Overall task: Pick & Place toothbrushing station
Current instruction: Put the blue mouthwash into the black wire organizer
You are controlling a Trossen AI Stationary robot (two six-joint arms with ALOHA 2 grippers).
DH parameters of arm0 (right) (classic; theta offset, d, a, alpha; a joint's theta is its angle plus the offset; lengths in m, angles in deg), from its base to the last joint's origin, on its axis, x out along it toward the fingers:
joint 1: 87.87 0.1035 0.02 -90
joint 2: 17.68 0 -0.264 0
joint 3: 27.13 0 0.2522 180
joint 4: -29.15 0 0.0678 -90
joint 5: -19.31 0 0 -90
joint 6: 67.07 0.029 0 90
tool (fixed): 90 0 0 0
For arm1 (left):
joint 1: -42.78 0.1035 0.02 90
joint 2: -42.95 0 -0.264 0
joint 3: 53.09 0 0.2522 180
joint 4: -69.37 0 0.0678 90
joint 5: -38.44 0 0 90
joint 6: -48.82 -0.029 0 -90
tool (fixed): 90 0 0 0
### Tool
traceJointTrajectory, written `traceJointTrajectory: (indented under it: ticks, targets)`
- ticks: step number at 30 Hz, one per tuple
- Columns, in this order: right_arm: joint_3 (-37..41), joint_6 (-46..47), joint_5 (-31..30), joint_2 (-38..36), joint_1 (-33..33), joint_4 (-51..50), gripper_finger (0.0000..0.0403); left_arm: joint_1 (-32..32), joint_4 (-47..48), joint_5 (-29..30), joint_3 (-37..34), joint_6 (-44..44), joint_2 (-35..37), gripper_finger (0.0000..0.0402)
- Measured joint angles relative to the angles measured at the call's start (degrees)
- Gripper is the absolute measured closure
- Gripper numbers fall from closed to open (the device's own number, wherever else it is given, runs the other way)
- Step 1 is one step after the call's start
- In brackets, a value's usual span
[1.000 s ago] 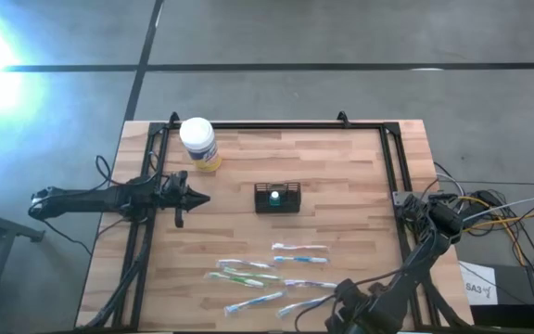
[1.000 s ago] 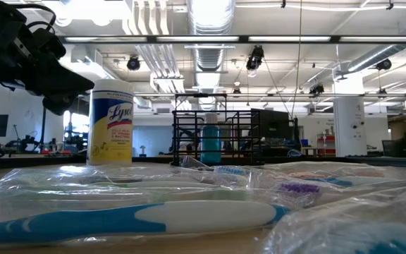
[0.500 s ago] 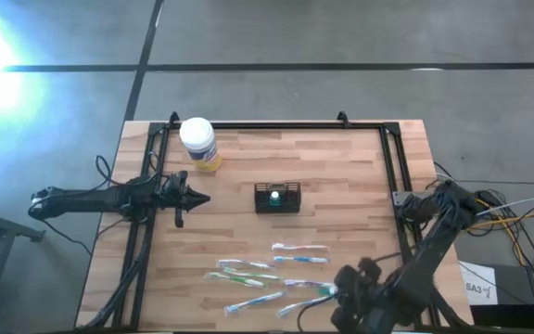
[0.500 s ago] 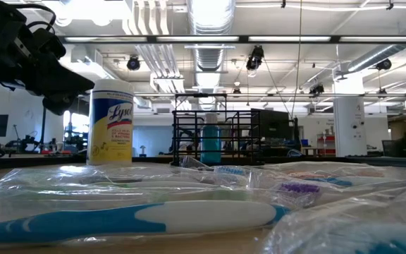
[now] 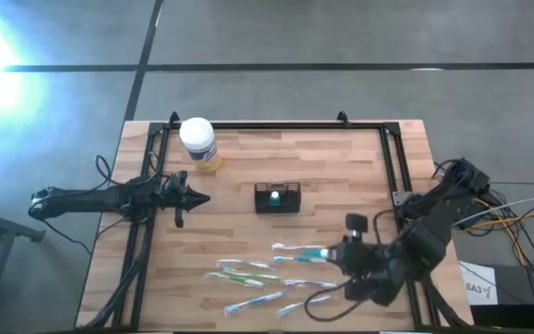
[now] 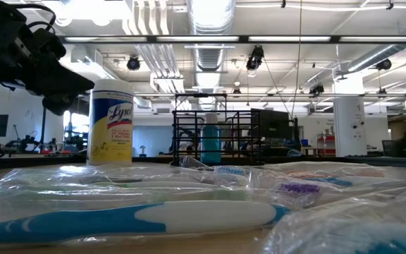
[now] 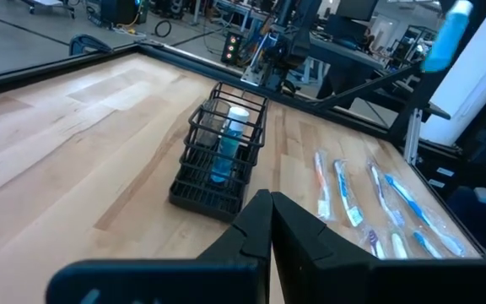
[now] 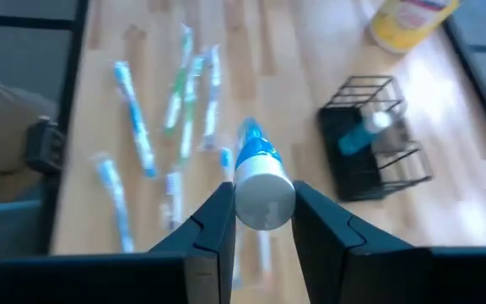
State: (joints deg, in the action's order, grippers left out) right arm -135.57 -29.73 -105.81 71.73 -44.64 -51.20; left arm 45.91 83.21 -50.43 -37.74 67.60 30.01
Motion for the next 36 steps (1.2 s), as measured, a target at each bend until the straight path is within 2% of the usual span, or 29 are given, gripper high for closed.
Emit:
traceJointTrajectory:
  ticks: [7, 15, 23, 26, 30, 36]
  targets:
    - [7.81, -5.32, 1.24, -9.55, -4.1, 2.86, 0.0319, -0.02, 0.0, 0.02, 0.0, 0.86, -0.01, 0.0392]
    - [30.3, -16.71, 7.06, -24.78, -6.71, 30.2, 0.0319, -0.01, 0.0, 0.52, 0.0, 0.92, -0.01, 0.0392]
    - [50.64, -19.42, 7.79, -36.94, -8.71, 47.38, 0.0319, -0.01, 0.03, 0.75, -0.01, 1.02, -0.01, 0.0392]
    - [57.58, -21.54, 9.05, -40.99, -9.84, 54.8, 0.0319, 0.0, -0.58, 3.39, -0.41, 0.61, -0.01, 0.0392]
    - [65.11, -22.86, 9.92, -45.55, -11.98, 61.91, 0.0317, 0.03, -2.18, 9.2, -0.59, -1.85, 0.01, 0.0392]
    - [73.25, -24.82, 10.33, -50.44, -14.5, 66.97, 0.0316, 0.04, -3.45, 10.14, -0.92, -4.35, 0.0, 0.0392]
